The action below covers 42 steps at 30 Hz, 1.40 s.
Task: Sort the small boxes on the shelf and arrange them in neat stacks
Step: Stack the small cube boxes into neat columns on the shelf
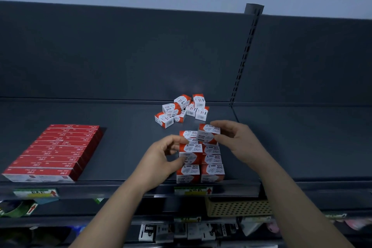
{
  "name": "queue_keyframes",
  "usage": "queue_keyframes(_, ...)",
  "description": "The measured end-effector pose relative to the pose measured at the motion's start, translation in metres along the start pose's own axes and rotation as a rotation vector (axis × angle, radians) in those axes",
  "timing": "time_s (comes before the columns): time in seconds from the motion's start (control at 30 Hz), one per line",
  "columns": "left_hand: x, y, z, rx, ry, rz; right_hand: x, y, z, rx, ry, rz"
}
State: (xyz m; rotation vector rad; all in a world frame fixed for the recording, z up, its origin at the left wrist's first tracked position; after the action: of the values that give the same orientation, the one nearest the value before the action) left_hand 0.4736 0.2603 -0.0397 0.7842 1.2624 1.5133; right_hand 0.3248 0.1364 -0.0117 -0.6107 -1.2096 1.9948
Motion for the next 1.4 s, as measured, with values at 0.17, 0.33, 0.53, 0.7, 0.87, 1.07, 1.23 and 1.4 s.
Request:
queue_keyframes(0.17, 0.0, 0.0, 0.012, 0.073, 0.054, -0.019, -0.011, -0.008, -0.031, 0.126, -0.136, 0.003)
queue_keyframes(0.33, -0.003, -0.004, 0.02, 0.143, 0.095, -0.006, -0.016, -0.009, -0.046, 0.202, -0.231, -0.015)
queue_keyframes(0.53, -0.006, -0.002, 0.023, 0.185, 0.098, -0.003, -0.019, -0.009, -0.044, 0.213, -0.243, -0.003)
queue_keyframes(0.7, -0.021, 0.001, 0.04, 0.071, 0.183, 0.015, -0.03, -0.01, -0.024, 0.235, -0.134, -0.001)
queue_keyframes(0.87, -0.062, 0.004, 0.068, -0.256, 0.294, 0.022, -0.063, 0.0, 0.001, 0.492, -0.007, -0.003)
queue_keyframes(1.07, -0.115, -0.003, 0.079, -0.694, 0.289, 0.089, -0.102, 0.012, 0.007, 0.674, 0.026, -0.046)
queue_keyframes(1.23, -0.143, -0.024, 0.074, -0.886, 0.185, 0.257, -0.133, 0.034, 0.0, 0.7, 0.012, -0.128)
queue_keyframes(1.4, -0.15, -0.035, 0.07, -0.799, 0.154, 0.242, -0.15, 0.055, -0.008, 0.703, -0.049, -0.185)
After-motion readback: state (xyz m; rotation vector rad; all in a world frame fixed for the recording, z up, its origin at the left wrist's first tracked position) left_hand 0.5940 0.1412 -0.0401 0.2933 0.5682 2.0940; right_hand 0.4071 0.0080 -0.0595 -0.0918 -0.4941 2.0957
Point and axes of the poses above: each hand's wrist, its own x-axis away from the middle knuckle, its own z-axis out of the back of the hand, y = z × x, the point moved 10 cm from there along -x, towards the middle knuckle, and after that the axes turned 6 degrees about x, right-handed, at the moved point
